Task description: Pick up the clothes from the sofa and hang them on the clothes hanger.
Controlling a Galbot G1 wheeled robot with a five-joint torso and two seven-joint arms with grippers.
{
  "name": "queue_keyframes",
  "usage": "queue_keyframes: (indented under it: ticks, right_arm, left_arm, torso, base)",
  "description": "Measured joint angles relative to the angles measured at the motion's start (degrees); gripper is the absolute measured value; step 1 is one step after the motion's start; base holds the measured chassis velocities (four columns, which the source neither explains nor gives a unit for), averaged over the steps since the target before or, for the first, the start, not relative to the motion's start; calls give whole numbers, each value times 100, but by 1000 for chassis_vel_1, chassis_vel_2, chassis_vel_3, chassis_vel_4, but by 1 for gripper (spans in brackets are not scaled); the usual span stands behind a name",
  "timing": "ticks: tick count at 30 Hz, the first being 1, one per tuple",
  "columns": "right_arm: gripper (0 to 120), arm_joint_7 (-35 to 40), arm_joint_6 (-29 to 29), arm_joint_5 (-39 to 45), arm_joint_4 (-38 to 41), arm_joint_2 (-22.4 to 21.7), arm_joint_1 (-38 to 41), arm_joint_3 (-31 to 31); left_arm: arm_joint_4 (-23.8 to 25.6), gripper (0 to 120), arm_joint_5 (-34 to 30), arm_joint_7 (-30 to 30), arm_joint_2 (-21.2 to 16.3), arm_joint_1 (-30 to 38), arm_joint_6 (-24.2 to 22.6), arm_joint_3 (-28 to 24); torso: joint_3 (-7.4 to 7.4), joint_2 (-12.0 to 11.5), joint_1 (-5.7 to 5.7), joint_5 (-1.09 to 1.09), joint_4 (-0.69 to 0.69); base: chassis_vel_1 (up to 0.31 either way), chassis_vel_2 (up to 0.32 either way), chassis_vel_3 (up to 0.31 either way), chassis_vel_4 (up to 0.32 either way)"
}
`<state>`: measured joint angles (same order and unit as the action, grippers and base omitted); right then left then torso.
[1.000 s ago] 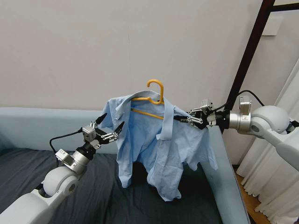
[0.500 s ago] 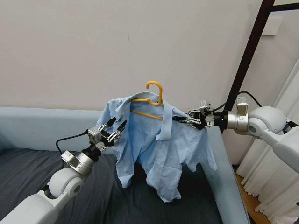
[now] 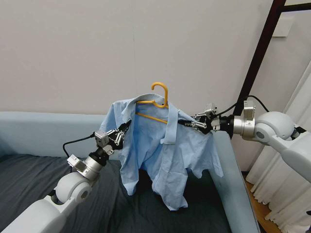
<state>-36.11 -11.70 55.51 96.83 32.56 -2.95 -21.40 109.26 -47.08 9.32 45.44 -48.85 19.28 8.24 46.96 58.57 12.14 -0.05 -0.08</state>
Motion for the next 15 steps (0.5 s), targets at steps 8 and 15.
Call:
queue_keyframes:
  ticks: [8,15]
  right_arm:
    - [7,997,-145,105,202,78,-62,-125]
    - [7,1245,-138,488,323,128,-10,-206]
  left_arm:
    - [342,0,56,218,-61,75,-4,-12]
    - [180,0,503,64,26,-77,-42,-16]
  torso:
    - [0,0,0,1,0]
    - [0,0,0,0,1]
  base:
    - [0,0,0,0]
    - [0,0,0,0]
